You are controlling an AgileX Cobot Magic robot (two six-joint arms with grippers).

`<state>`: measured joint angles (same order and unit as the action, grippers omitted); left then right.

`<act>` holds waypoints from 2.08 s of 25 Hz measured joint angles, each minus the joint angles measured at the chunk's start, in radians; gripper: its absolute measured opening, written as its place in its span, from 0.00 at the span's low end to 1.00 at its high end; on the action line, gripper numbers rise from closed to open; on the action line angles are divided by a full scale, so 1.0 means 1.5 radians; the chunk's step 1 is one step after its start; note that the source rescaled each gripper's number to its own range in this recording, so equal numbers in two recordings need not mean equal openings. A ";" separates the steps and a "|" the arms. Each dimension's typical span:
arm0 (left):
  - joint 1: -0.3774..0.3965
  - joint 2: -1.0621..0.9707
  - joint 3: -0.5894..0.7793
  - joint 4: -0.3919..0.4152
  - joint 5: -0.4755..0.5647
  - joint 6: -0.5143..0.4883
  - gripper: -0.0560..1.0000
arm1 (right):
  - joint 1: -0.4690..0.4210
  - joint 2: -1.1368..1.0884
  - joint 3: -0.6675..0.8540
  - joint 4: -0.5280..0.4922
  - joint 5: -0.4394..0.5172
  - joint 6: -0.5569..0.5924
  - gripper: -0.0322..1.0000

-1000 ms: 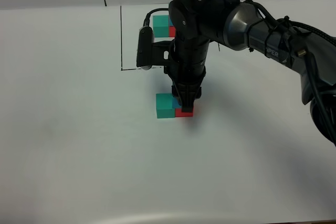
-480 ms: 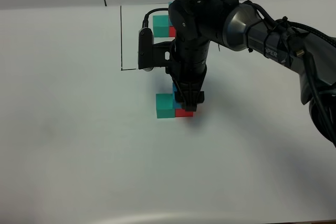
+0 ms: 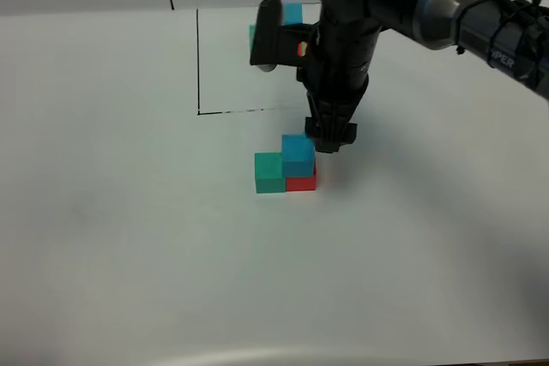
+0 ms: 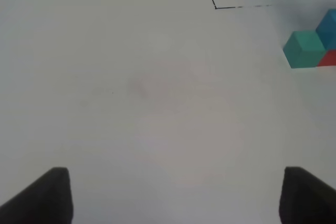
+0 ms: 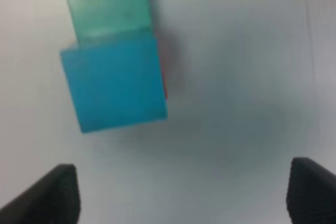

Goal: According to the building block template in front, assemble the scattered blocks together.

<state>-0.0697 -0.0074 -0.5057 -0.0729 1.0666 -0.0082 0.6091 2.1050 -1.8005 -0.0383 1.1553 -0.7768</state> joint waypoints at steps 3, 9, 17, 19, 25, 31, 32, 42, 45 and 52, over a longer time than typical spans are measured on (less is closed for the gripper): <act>0.000 0.000 0.000 0.000 0.000 0.000 0.76 | -0.043 -0.035 0.046 0.022 -0.023 0.036 0.65; 0.000 0.000 0.000 0.000 0.000 0.000 0.76 | -0.113 -0.144 0.231 0.065 -0.148 0.148 0.65; 0.000 0.000 0.000 0.000 0.000 0.000 0.76 | -0.197 -0.298 0.429 0.067 -0.262 0.299 0.76; 0.000 0.000 0.000 0.000 0.000 0.000 0.76 | -0.204 -0.317 0.432 0.065 -0.275 0.320 0.77; 0.000 0.000 0.000 0.000 0.000 0.000 0.76 | -0.209 -0.348 0.432 0.009 -0.334 0.412 0.78; 0.000 0.000 0.000 0.000 0.000 0.000 0.76 | -0.206 -0.411 0.434 -0.036 -0.334 0.482 0.78; 0.000 0.000 0.000 0.000 0.000 0.000 0.76 | -0.204 -0.430 0.438 -0.036 -0.333 0.487 0.78; 0.000 0.000 0.000 0.000 0.000 0.000 0.76 | -0.238 -0.692 0.628 -0.034 -0.396 0.533 0.78; 0.000 0.000 0.000 0.000 0.000 0.000 0.76 | -0.266 -0.763 0.664 -0.033 -0.402 0.534 0.78; 0.000 0.000 0.000 0.000 0.000 0.000 0.76 | -0.325 -0.933 0.743 0.009 -0.403 0.534 0.78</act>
<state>-0.0697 -0.0074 -0.5057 -0.0729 1.0666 -0.0082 0.1218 0.7062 -0.6862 -0.0251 0.5511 0.0238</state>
